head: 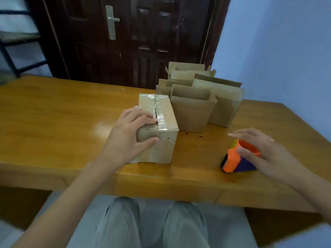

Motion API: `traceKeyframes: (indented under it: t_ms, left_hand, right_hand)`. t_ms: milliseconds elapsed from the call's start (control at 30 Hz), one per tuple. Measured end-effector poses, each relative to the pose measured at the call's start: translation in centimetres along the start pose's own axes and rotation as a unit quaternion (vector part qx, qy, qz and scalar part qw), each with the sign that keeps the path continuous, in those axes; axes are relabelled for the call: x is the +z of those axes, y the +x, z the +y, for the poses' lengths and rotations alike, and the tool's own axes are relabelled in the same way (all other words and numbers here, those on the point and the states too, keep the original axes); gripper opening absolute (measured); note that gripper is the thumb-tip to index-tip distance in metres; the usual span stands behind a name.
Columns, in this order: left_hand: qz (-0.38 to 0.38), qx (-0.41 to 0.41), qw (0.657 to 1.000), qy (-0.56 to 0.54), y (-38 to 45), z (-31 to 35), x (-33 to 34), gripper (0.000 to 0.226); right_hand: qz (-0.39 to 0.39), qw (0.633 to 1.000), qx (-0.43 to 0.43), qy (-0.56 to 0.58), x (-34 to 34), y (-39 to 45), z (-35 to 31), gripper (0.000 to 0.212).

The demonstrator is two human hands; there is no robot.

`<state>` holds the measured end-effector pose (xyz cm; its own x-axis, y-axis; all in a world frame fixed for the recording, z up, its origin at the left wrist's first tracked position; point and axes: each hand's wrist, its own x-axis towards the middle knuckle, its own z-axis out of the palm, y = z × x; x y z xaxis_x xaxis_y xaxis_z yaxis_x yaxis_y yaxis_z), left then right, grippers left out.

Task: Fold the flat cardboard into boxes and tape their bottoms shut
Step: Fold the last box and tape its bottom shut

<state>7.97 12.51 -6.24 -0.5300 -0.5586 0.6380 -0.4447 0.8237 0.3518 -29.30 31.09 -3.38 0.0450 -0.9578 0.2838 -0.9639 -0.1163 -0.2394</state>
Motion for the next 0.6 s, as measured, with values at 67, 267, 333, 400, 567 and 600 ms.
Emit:
traceKeyframes:
  t_ms: [67,267,333,400,567,600]
  left_hand:
    - [0.009,-0.035,0.998,-0.042,0.0,0.1,0.2,0.060]
    - [0.034,-0.081,0.996,-0.031,0.1,0.9,1.4,0.060]
    - [0.034,-0.090,0.994,-0.046,0.0,0.9,1.5,0.058]
    - [0.041,-0.087,0.994,-0.048,-0.2,0.9,1.7,0.055]
    - [0.051,-0.076,0.994,-0.051,-0.2,1.0,1.9,0.056]
    - [0.052,-0.075,0.995,-0.049,-0.2,0.9,1.9,0.057]
  right_hand:
    - [-0.047,0.998,0.023,-0.046,-0.4,-2.4,2.7,0.037]
    - [-0.087,0.990,0.067,-0.094,0.3,-5.8,4.8,0.076]
    - [-0.066,0.989,0.056,-0.122,1.0,-5.2,4.4,0.075]
    - [-0.057,0.990,0.061,-0.112,1.6,-4.4,4.3,0.078]
    - [-0.054,0.995,0.070,-0.050,2.9,-1.8,3.8,0.078]
    - [-0.056,0.994,0.078,-0.045,2.9,-1.4,3.4,0.077]
